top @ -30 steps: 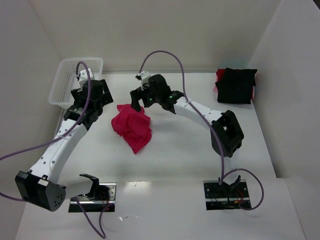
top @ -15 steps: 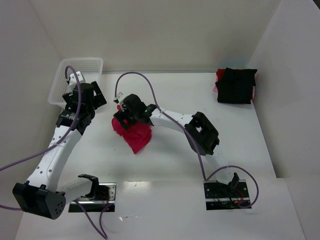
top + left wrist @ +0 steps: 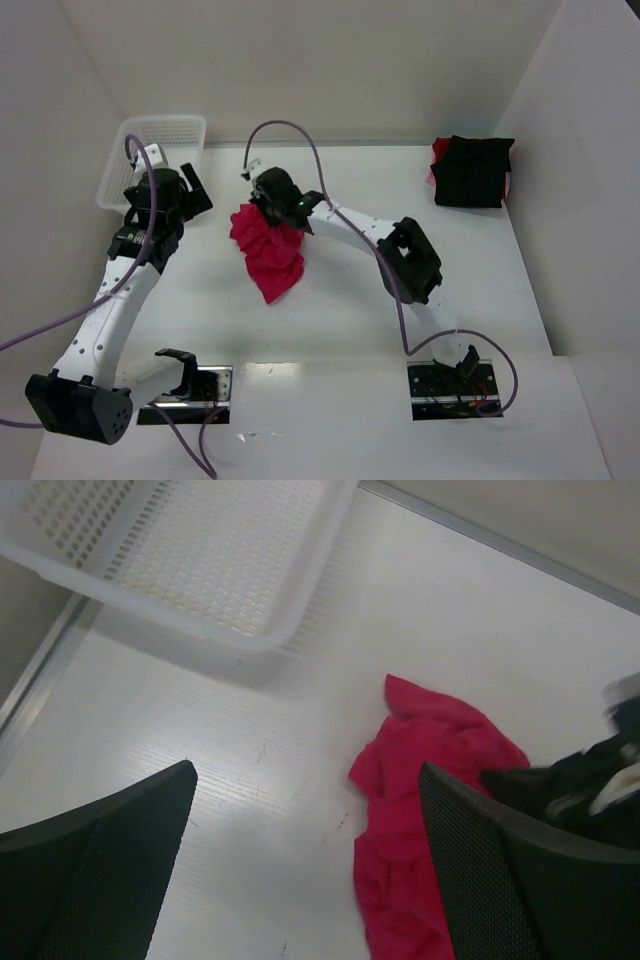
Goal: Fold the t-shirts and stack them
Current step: Flatten out the tshirt
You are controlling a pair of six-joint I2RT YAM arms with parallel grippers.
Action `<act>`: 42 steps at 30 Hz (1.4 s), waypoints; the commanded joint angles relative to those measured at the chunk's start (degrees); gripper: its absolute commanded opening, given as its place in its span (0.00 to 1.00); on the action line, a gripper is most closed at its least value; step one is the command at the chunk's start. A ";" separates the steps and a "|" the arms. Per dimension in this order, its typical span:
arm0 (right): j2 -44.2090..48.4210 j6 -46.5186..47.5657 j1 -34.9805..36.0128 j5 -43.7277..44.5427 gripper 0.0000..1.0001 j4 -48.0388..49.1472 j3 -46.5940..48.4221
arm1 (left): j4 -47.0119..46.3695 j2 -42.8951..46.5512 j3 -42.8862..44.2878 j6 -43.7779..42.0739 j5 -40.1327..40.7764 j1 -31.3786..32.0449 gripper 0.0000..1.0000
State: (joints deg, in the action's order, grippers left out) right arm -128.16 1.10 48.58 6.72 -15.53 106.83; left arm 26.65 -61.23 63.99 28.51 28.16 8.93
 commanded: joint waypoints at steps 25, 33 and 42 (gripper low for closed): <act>40.00 1.45 -7.62 4.17 0.00 -2.14 5.86 | -28.32 -39.13 19.14 -26.83 -83.36 14.16 0.99; 38.07 1.61 -7.62 11.03 0.00 -2.31 11.74 | -33.60 -43.53 20.39 -28.17 -81.78 23.94 0.99; 39.29 3.39 -8.15 19.65 0.00 -0.74 8.33 | -29.29 -37.74 14.42 -26.68 -75.28 26.05 0.99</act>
State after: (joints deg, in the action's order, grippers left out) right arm -90.70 4.45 40.66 23.00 -22.26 115.87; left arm -2.20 -103.77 82.26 3.29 -48.62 34.61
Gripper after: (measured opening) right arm 0.030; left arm 0.990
